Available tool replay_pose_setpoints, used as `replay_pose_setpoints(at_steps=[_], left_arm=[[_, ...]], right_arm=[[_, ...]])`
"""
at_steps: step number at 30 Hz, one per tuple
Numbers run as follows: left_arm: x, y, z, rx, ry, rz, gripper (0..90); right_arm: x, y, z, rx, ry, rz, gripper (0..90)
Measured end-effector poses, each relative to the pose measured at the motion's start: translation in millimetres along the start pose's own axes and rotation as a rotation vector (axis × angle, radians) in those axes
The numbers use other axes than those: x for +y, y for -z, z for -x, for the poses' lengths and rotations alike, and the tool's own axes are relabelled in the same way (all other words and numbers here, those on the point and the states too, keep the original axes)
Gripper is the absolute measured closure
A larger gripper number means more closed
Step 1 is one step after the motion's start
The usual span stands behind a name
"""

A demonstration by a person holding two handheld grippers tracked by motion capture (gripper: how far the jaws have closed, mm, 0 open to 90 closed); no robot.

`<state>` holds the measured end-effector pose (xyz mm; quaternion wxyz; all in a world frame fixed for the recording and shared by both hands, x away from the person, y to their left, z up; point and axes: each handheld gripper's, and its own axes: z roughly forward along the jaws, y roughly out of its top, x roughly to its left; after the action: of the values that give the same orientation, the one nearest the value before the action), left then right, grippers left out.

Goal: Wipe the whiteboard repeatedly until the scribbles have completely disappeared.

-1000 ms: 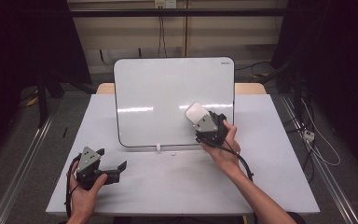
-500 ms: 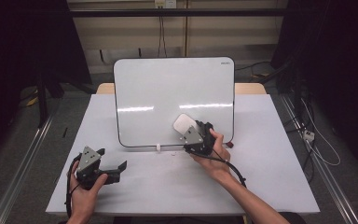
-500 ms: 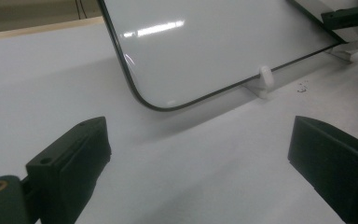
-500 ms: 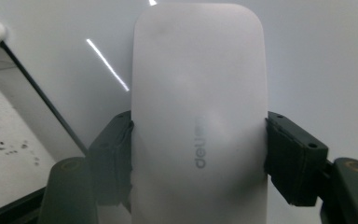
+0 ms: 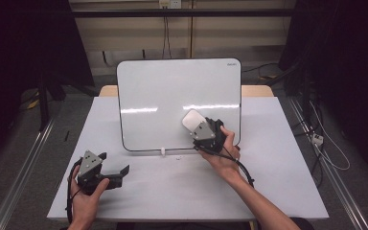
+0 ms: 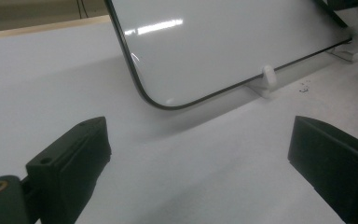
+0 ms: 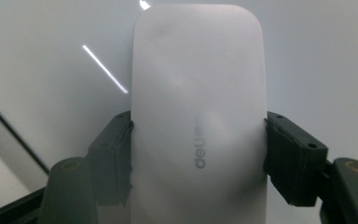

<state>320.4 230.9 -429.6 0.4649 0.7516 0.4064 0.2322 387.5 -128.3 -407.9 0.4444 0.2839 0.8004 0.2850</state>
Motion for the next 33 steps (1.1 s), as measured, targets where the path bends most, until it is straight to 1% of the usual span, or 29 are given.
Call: replay_pose_setpoints(at_steps=[2,7,10,12,16,18,21,23,25,27,30,33], left_arm=[[0.1,0.1,-0.3,0.001,0.000,0.001,5.4],[0.0,0.1,-0.8,0.002,-0.004,-0.001,5.4],[0.0,0.3,-1.2,0.003,-0.004,-0.001,5.4],[0.0,0.0,-1.2,0.003,-0.003,-0.001,5.4],[0.0,0.2,-0.4,0.000,0.001,0.001,5.3],[-0.1,0.5,-1.2,0.002,-0.007,-0.003,5.4],[-0.5,0.3,-1.3,0.000,-0.001,-0.003,5.4],[-0.3,0.6,-1.6,0.002,-0.004,-0.002,5.4],[-0.4,0.6,-1.7,0.002,-0.002,-0.002,5.4],[-0.7,0.5,-1.5,0.002,0.002,-0.001,5.4],[-0.6,0.7,-1.7,0.003,-0.002,-0.001,5.4],[-0.6,1.2,-1.7,0.002,-0.001,0.001,5.4]], right_arm=[[0.7,-0.3,7.9,-0.014,-0.033,0.002,31.5],[3.9,-1.8,28.7,-0.041,-0.098,0.005,31.5],[7.0,-3.1,39.0,-0.048,-0.116,0.003,31.5],[9.9,-3.7,46.1,-0.053,-0.145,-0.004,31.5],[15.7,-5.8,61.1,-0.083,-0.197,-0.009,31.5],[17.7,-6.7,69.1,-0.093,-0.216,-0.007,31.5],[20.9,-7.6,80.9,-0.113,-0.253,-0.011,31.5],[22.0,-7.8,86.4,-0.122,-0.261,-0.013,31.5],[22.8,-8.1,93.8,-0.135,-0.290,-0.017,31.5],[23.0,-8.1,99.0,-0.131,-0.312,-0.018,31.5],[23.7,-8.5,102.7,-0.137,-0.319,-0.022,31.5],[23.7,-8.3,105.6,-0.143,-0.345,-0.022,31.5]])
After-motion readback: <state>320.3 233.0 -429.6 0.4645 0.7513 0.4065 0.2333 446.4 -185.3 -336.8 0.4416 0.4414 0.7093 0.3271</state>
